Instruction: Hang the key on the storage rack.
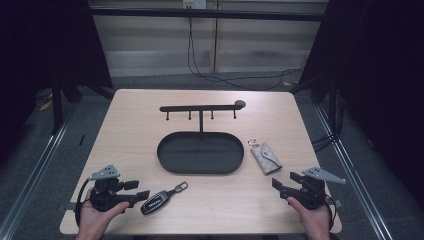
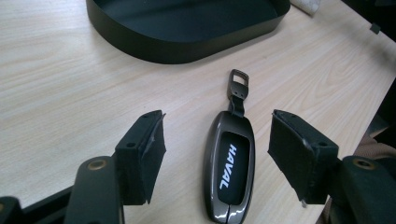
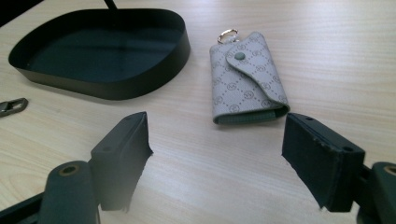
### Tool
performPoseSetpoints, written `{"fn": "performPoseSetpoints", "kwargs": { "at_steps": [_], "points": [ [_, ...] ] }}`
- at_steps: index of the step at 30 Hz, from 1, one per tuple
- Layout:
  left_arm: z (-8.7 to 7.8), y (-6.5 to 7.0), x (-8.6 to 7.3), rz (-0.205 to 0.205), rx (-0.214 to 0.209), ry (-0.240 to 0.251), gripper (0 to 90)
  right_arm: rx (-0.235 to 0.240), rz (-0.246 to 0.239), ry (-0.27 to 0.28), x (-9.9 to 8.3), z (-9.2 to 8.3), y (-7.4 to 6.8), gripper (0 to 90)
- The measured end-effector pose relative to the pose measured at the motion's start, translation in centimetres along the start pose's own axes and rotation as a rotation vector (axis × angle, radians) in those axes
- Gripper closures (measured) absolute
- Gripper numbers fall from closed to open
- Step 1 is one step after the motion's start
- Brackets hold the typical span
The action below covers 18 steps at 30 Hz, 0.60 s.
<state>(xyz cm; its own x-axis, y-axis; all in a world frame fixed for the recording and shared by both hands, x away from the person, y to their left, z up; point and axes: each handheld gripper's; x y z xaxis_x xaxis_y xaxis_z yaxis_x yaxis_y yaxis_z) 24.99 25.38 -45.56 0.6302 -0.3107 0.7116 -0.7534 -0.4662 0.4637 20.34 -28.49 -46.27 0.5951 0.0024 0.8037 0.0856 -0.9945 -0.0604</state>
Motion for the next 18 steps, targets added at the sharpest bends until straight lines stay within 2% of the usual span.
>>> {"fn": "performPoseSetpoints", "kwargs": {
  "at_steps": [2,5,9,12,14,18],
  "points": [
    [0.18,0.15,0.09,0.014,0.014,-0.016,36.0,0.009,0.009,-0.002,-0.04,0.02,0.17,23.2],
    [0.35,0.25,0.15,0.014,0.01,-0.029,36.0,0.013,0.026,-0.004,-0.06,-0.02,0.33,23.3],
    [0.78,0.38,0.31,0.014,0.006,-0.058,36.0,0.019,0.023,-0.012,-0.1,0.04,0.29,23.3],
    [0.96,0.62,0.45,0.025,0.011,-0.075,41.9,0.024,0.018,-0.013,-0.12,0.11,0.23,23.2],
    [1.02,0.7,0.59,0.021,-0.008,-0.072,41.4,0.028,0.019,-0.012,-0.11,0.14,0.23,23.3],
    [1.02,0.78,0.96,0.028,-0.004,-0.074,40.1,0.033,0.012,-0.019,-0.1,0.26,0.18,23.2]
  ]
}}
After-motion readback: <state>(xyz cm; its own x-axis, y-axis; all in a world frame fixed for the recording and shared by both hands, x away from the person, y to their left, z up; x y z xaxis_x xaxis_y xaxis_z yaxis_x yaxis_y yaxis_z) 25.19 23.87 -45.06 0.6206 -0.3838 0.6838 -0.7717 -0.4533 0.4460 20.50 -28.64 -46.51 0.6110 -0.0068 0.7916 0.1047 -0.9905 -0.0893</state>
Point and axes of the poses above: each handheld gripper's, and its own axes: z roughly forward along the jaws, x roughly out of its top, y roughly to its right, and after that the axes turned 14 degrees about -x, right-handed
